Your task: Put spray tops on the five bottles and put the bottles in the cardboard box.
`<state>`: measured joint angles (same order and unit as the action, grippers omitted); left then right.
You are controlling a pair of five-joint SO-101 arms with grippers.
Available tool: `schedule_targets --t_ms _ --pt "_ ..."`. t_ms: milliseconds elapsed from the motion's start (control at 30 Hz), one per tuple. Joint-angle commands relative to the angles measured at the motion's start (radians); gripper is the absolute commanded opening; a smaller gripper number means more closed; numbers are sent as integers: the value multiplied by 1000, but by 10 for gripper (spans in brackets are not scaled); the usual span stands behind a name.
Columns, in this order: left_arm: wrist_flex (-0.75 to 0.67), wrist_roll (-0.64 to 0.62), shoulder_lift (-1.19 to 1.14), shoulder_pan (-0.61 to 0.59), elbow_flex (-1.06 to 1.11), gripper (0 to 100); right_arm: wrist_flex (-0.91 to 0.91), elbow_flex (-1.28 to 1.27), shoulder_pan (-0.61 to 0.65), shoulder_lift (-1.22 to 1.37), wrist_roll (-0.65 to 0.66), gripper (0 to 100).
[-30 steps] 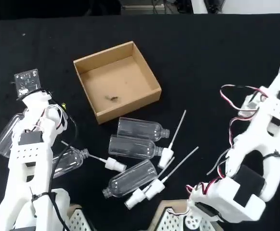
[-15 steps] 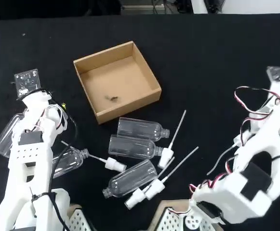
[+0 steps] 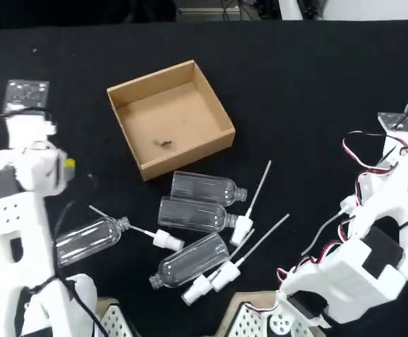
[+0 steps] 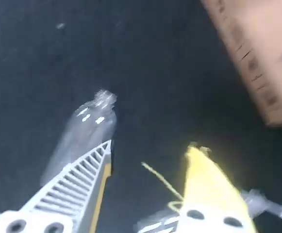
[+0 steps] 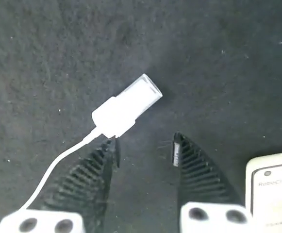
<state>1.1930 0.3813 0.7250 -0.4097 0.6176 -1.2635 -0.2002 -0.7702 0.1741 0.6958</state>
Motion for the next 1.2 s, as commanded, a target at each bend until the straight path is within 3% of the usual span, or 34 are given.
schedule_targets --t_ms 0,133,333,667,867,1167 --pt "112 245 -97 -159 -163 169 -6 50 -18 -12 8 159" --pt "160 362 -298 -254 -309 166 -6 50 -14 -12 8 159" --pt "265 526 -522 -303 -550 166 -8 50 -18 -12 8 159" --pt "258 825 -740 -341 -607 170 -14 67 -20 -12 0 159" --pt "114 833 -842 -340 -598 170 -14 76 -21 -12 -2 159" --pt "89 833 -965 -286 -605 167 -14 76 -12 -12 -2 159"
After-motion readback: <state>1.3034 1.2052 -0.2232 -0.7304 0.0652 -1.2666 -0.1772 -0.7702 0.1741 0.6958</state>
